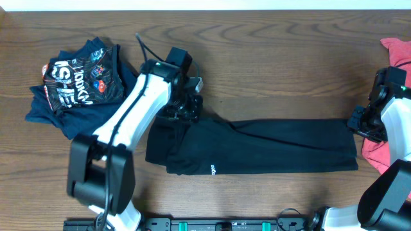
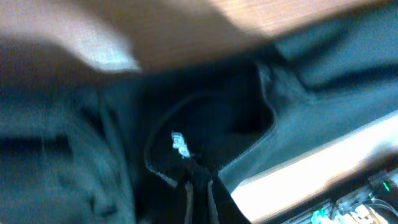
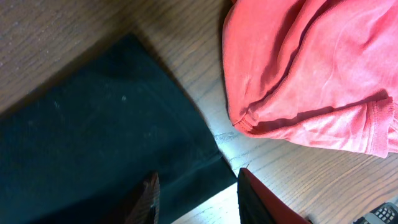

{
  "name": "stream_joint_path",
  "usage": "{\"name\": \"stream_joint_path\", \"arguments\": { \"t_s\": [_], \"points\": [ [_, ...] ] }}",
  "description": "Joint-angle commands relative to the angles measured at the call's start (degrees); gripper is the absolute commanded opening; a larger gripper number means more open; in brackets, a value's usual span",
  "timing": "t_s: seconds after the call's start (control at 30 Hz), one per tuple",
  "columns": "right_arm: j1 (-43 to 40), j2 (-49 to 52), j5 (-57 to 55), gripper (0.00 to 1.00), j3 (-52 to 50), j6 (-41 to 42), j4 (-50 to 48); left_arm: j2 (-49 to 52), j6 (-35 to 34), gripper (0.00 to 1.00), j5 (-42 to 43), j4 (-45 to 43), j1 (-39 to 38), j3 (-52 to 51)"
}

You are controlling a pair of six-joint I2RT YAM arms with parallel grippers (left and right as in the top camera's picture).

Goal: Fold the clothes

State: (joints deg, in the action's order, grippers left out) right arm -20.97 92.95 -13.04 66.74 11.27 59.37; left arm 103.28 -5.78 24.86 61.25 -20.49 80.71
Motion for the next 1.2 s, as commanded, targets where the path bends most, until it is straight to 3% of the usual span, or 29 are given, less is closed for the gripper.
{"name": "stream_joint_path", "arguments": {
  "t_s": [0.0, 0.17, 0.3, 0.53, 0.63, 0.7, 0.97, 1.17],
  "points": [
    [-0.4, 0.0, 0.0, 0.39, -0.1, 0.0, 0.0, -1.9, 0.3, 0.07, 1.5, 3.7, -0.9, 0.1],
    [-0.4, 0.0, 0.0, 0.39, -0.1, 0.0, 0.0, -1.7, 0.9, 0.07, -3.8, 6.3, -2.5, -1.7],
    [-0.4, 0.0, 0.0, 0.39, -0.1, 0.0, 0.2, -1.7, -3.0, 0.07, -9.9, 6.1, -2.8, -5.7],
    [-0.4, 0.0, 0.0, 0.39, -0.1, 0.0, 0.2, -1.7, -5.9, 0.08, -13.8, -1.5, -2.8, -14.2],
    [-0.4, 0.0, 0.0, 0.40, -0.1, 0.0, 0.5, -1.7, -7.9, 0.17, -17.9, -6.3, -2.8, -16.3],
    [-0.4, 0.0, 0.0, 0.41, -0.1, 0.0, 1.4, -1.6, -7.9, 0.34, -18.3, -7.8, -2.8, -16.8],
    [-0.5, 0.0, 1.8, 0.47, -0.3, -1.6, 4.4, -1.6, -8.3, 0.38, -17.4, -4.1, -2.8, -16.8],
    [-0.6, 0.0, 2.5, 0.53, -4.7, -7.8, -2.2, -4.5, -8.3, 0.39, -17.4, -1.9, -2.3, -15.5]
  ]
}}
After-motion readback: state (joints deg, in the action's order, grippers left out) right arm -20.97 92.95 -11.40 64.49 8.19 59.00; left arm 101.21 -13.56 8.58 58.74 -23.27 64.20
